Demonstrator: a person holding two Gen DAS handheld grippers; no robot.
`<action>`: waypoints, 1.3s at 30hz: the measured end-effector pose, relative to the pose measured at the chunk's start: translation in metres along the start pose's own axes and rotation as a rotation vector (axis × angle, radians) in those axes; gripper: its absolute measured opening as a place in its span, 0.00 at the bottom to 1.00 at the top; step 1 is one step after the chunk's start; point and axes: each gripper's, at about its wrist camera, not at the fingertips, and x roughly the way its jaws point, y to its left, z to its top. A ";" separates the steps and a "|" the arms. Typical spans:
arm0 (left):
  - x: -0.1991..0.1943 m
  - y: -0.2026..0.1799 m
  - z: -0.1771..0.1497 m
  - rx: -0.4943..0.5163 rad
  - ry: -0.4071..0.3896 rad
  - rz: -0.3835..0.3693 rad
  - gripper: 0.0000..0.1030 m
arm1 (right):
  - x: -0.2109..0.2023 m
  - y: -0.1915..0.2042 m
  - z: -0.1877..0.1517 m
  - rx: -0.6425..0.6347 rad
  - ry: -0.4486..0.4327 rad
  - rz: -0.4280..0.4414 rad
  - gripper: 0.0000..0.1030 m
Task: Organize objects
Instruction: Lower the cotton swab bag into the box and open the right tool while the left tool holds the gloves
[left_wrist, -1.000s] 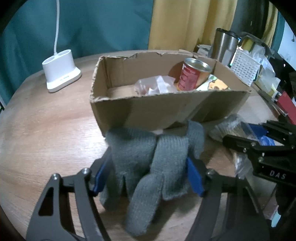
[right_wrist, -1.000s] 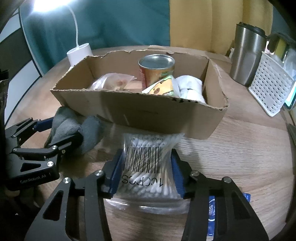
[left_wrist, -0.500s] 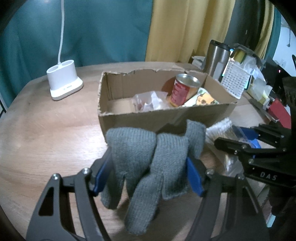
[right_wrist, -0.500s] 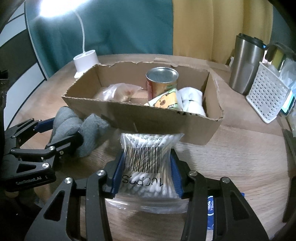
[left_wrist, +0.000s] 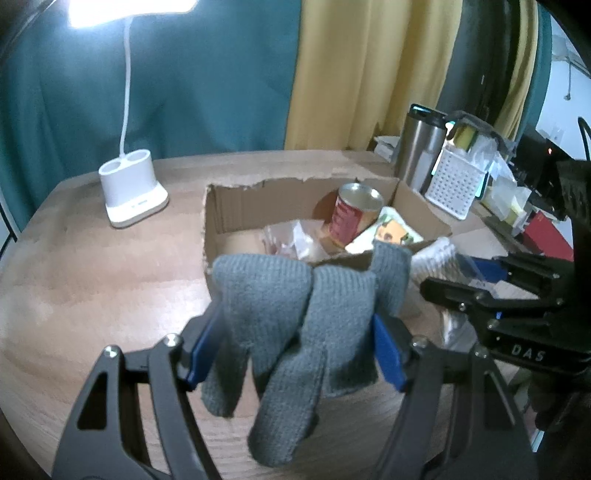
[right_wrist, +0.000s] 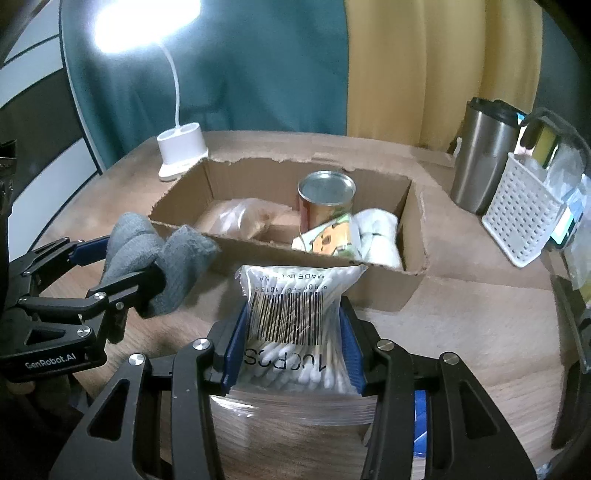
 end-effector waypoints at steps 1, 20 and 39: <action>-0.001 0.000 0.002 0.000 -0.006 -0.001 0.70 | -0.002 0.000 0.001 -0.001 -0.004 -0.001 0.47; -0.018 0.031 0.017 -0.047 -0.063 0.017 0.70 | -0.009 0.013 0.033 -0.022 -0.054 0.008 0.47; -0.010 0.084 0.020 -0.112 -0.054 0.024 0.70 | 0.021 0.043 0.065 -0.057 -0.033 0.009 0.47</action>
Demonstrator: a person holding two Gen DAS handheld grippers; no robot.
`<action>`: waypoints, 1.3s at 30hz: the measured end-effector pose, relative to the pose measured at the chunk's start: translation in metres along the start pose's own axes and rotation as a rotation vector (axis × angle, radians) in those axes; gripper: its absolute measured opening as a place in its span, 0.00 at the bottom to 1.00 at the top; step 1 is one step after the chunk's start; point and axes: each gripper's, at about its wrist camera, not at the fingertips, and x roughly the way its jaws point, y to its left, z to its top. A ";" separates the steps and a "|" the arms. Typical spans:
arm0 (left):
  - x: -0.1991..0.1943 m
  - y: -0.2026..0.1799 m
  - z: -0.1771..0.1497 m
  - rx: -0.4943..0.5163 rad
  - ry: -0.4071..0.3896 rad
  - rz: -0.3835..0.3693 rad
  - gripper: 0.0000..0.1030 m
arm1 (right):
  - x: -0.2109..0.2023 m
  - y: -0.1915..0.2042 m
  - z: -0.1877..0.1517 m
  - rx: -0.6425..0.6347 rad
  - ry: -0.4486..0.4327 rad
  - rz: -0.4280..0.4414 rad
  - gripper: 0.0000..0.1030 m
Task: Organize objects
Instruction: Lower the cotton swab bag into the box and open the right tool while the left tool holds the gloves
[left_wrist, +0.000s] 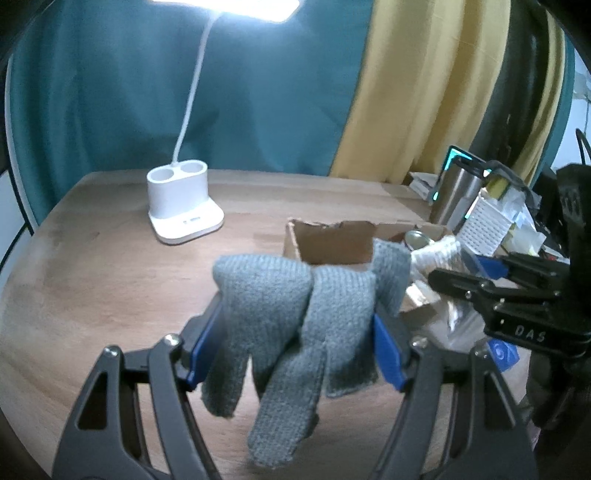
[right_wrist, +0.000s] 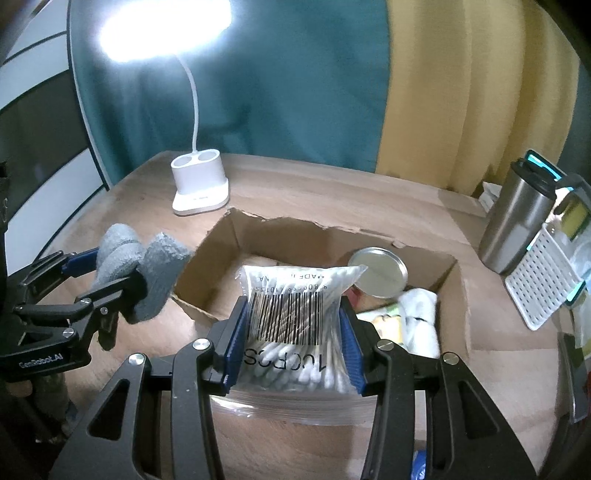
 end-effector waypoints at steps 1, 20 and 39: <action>0.001 0.002 0.000 -0.003 0.001 0.001 0.70 | 0.002 0.001 0.002 -0.002 0.002 0.001 0.47; 0.013 0.033 0.008 -0.026 0.008 0.014 0.70 | 0.036 0.023 0.029 -0.020 0.027 0.013 0.47; 0.027 0.046 0.012 -0.047 0.038 0.023 0.70 | 0.078 0.027 0.029 0.039 0.117 -0.011 0.48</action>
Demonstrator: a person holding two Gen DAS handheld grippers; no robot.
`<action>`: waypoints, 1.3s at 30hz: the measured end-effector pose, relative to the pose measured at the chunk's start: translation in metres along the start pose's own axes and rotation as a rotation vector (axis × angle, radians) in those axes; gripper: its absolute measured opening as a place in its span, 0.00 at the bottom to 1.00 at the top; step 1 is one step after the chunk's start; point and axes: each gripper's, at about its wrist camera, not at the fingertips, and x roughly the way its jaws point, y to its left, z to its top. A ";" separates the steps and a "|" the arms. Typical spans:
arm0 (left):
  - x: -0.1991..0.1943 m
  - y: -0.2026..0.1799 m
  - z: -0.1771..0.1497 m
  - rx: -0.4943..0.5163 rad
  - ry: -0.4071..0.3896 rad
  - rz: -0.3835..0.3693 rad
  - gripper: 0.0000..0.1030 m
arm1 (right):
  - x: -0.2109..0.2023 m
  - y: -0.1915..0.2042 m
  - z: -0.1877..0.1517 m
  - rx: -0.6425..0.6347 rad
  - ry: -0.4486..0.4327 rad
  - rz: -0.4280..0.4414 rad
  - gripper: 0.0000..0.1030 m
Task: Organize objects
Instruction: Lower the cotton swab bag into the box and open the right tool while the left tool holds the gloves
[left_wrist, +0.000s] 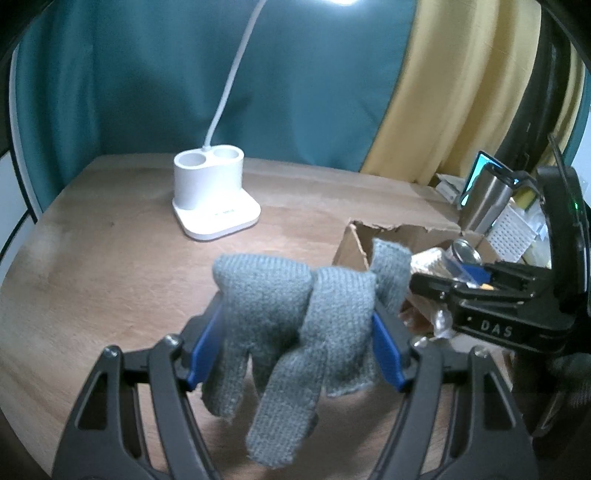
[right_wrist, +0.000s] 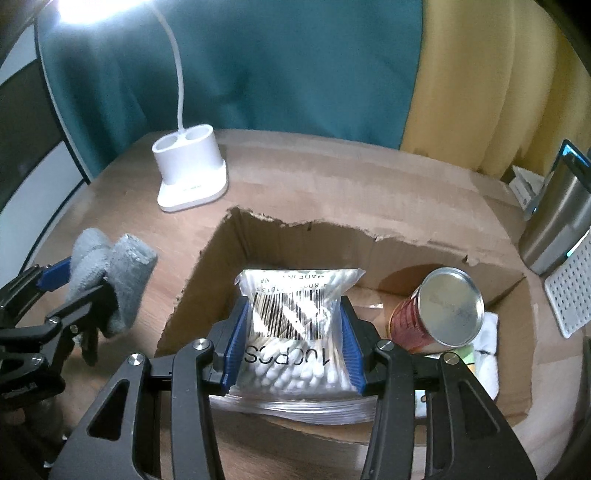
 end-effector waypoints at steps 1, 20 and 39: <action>0.000 0.000 0.000 0.000 -0.001 0.000 0.70 | 0.000 0.000 -0.001 0.003 -0.002 -0.002 0.48; -0.018 -0.005 -0.001 -0.012 -0.031 0.020 0.70 | -0.021 0.014 -0.008 -0.019 -0.014 0.098 0.63; -0.034 0.001 -0.004 -0.041 -0.060 0.027 0.70 | -0.025 0.023 -0.012 -0.073 -0.068 0.057 0.49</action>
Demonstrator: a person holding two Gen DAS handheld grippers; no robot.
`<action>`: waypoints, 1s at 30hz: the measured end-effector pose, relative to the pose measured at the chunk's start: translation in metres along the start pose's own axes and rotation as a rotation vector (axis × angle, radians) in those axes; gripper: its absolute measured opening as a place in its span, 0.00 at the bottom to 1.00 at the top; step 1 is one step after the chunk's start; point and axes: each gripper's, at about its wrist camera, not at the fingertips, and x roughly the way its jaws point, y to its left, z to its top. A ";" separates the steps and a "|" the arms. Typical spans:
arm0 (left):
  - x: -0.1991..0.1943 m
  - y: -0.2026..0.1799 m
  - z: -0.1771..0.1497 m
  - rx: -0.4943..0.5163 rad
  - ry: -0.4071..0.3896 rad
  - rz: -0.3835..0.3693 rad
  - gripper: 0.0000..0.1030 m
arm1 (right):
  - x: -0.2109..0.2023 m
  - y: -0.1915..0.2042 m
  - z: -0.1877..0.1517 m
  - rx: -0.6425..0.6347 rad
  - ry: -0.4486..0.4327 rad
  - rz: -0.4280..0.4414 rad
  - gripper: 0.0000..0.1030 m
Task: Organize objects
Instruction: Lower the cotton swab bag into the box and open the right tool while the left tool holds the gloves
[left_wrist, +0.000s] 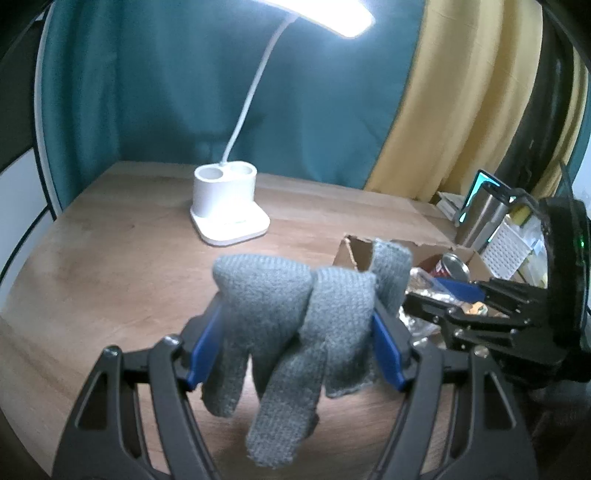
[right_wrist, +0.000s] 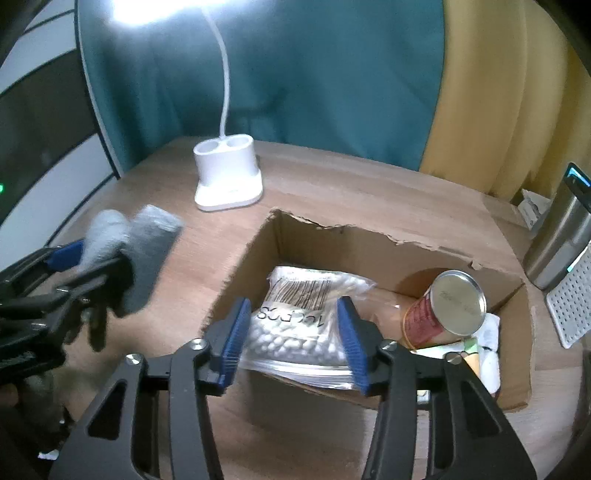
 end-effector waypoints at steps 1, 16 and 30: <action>0.001 0.001 0.000 0.000 0.001 -0.001 0.70 | 0.002 -0.001 0.001 0.005 0.002 0.003 0.49; 0.014 0.014 0.006 -0.015 0.018 -0.008 0.70 | 0.035 0.002 0.015 -0.022 0.016 -0.069 0.47; 0.017 -0.020 0.005 0.016 0.020 -0.015 0.70 | 0.007 -0.015 -0.003 0.012 0.021 0.042 0.47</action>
